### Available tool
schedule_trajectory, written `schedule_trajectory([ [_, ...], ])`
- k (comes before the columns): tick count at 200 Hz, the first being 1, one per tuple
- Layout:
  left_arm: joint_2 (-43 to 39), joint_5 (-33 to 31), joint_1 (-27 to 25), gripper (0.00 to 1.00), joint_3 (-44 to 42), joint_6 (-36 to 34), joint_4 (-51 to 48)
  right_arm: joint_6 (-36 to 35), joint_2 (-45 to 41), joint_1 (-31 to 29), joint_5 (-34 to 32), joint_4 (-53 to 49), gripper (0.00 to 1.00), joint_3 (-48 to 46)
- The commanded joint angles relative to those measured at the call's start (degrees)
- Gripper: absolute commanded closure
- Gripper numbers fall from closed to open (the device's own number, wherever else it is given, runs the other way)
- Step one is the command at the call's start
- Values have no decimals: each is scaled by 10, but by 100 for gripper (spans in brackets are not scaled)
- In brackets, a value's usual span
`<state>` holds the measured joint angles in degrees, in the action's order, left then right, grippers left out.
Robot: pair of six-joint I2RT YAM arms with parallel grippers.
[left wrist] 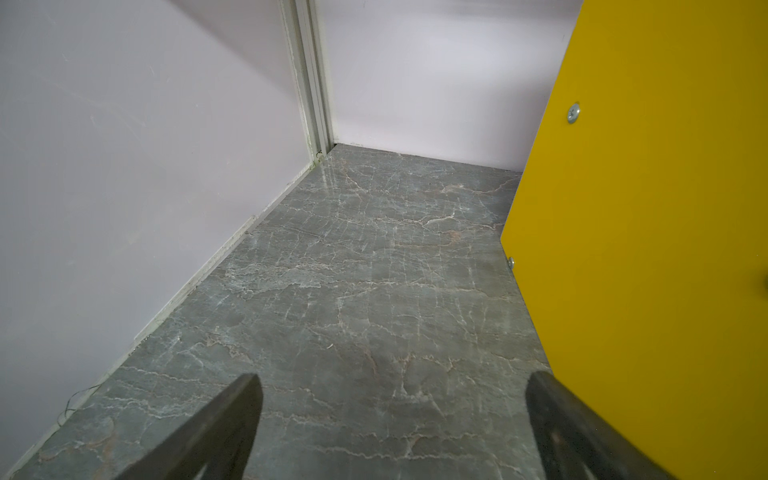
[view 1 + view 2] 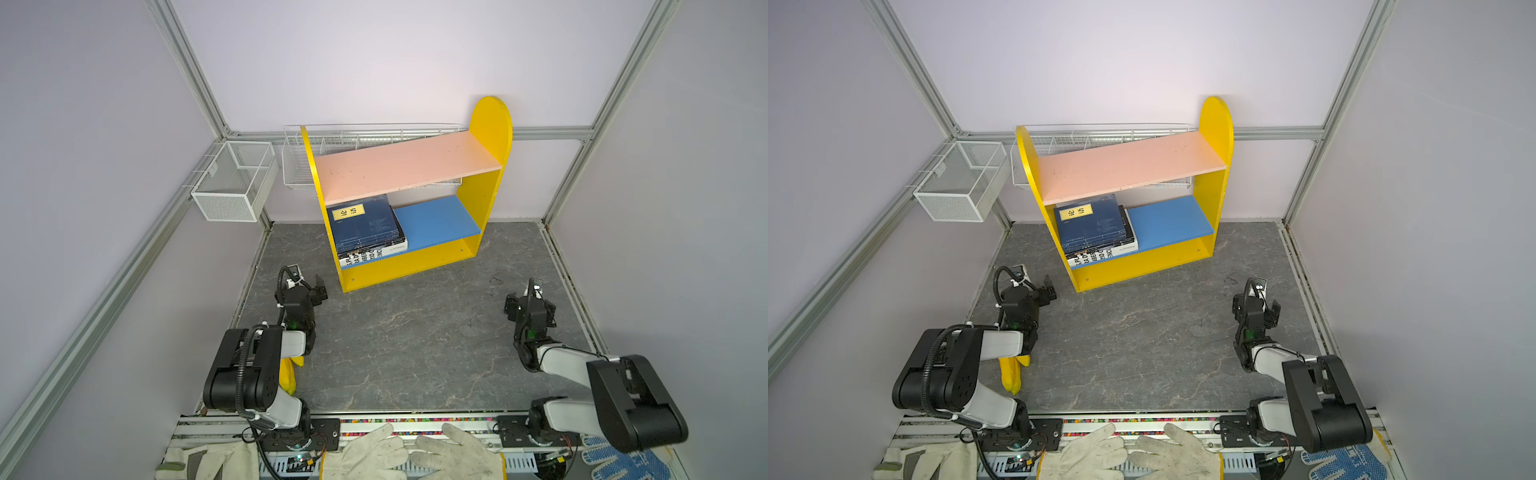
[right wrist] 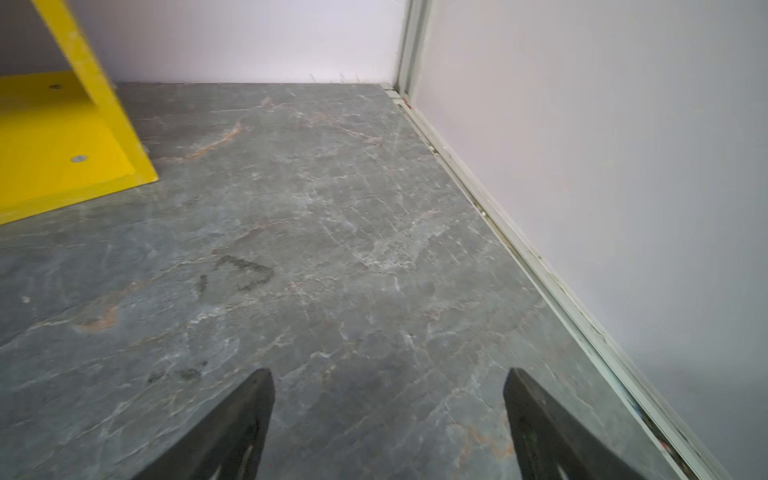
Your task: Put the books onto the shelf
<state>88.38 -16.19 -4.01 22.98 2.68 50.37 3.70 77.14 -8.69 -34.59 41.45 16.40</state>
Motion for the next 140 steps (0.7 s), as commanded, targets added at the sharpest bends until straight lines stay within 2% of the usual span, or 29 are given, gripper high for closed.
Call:
schedule_trajectory([
  [1, 5, 4, 4, 1, -4, -10, 15, -60, 41, 14, 74, 125, 11, 8],
  [18, 5, 4, 4, 1, -5, -10, 15, -81, 99, 19, 108, 212, 11, 0],
  [25, 5, 3, 4, 1, -4, -10, 16, -62, 98, 31, 136, 177, 11, 3],
  [36, 6, 2, 3, 1, -4, -12, 16, -61, 126, 44, 152, 184, 11, 24],
  [54, 6, 3, 3, 1, -5, -11, 16, -37, 101, 78, 225, 77, 11, 53],
  [66, 6, 2, 3, 1, -4, -11, 16, -42, 116, 77, 220, 124, 11, 43],
  [80, 6, 3, 3, 1, -4, -12, 17, -40, 103, 77, 222, 89, 11, 50],
  [140, 7, 4, 2, 1, -5, -13, 17, -44, 107, 73, 216, 99, 11, 48],
])
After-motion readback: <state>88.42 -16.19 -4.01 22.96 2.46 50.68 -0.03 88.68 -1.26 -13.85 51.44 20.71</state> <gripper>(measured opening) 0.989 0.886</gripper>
